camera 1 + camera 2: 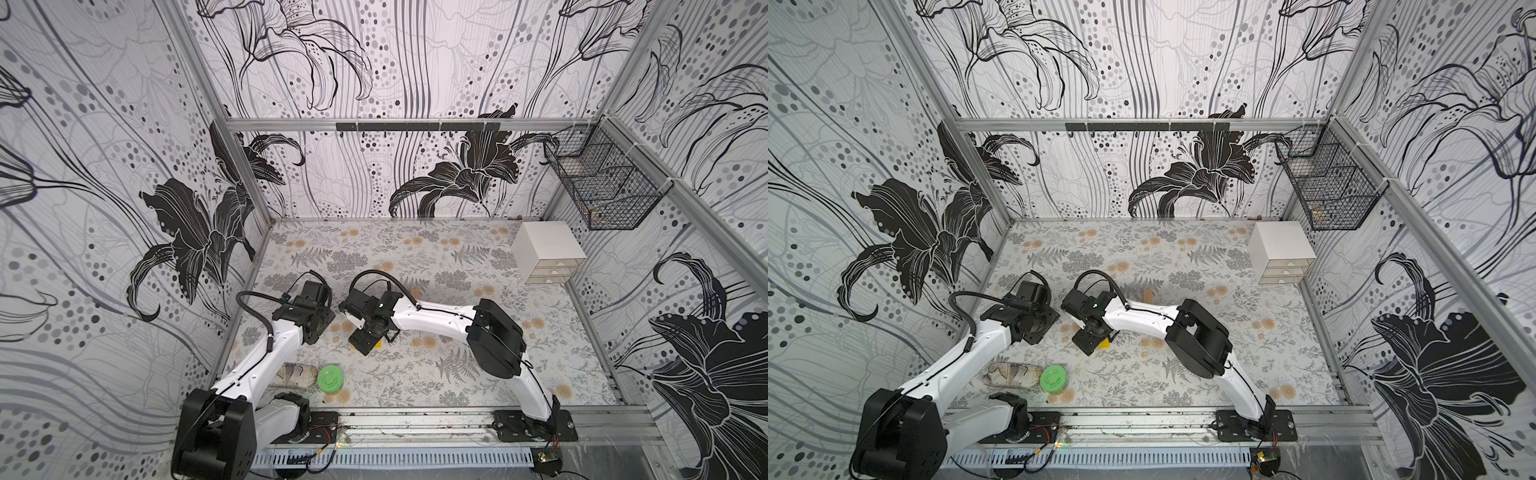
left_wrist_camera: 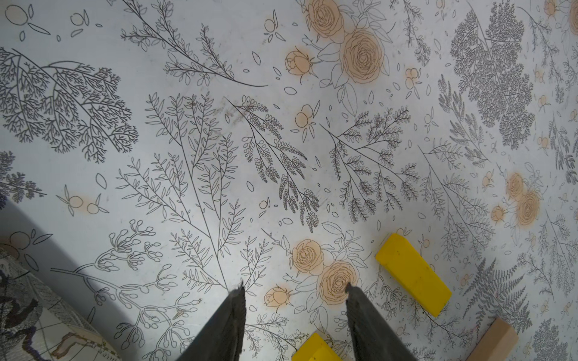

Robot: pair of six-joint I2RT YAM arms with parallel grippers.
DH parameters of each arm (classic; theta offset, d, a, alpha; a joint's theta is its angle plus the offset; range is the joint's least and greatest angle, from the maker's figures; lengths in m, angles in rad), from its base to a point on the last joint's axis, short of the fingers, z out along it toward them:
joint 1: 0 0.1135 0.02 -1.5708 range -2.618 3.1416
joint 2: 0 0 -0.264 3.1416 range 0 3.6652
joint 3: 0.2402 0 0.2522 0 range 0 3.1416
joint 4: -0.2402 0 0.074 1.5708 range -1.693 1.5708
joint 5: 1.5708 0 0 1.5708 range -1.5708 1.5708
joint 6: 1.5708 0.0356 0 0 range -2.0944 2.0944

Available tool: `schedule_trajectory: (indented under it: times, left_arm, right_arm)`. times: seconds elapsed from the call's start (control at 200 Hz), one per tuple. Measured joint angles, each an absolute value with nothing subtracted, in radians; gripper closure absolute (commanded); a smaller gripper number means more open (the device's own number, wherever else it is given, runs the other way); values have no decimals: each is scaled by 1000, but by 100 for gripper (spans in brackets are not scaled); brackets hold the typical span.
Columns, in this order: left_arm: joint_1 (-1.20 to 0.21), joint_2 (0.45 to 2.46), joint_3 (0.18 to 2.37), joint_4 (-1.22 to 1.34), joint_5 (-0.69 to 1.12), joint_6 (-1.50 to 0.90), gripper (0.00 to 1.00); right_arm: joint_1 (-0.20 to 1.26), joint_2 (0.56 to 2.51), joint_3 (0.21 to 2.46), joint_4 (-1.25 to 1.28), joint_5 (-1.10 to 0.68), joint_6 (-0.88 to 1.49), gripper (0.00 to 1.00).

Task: Assemble the letter h with building blocks
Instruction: Pick up the building block from the center of the board.

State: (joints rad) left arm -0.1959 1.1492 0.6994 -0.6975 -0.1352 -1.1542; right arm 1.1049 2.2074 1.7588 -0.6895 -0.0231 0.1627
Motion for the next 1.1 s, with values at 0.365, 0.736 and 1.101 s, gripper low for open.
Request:
schedule_trajectory:
  times: [0.365, 0.736, 1.101]
  left_arm:
    - [-194, 1155, 699, -698, -135, -1153, 45]
    - [-189, 1159, 693, -691, -133, -1149, 46]
    - [-189, 1243, 693, -645, -105, -1110, 48]
  right_arm:
    - [1105, 2223, 1749, -686, -49, 172, 39]
    - [1105, 2225, 1730, -686, -29, 224, 77]
    - [1105, 2071, 1527, -646, 61, 417, 96]
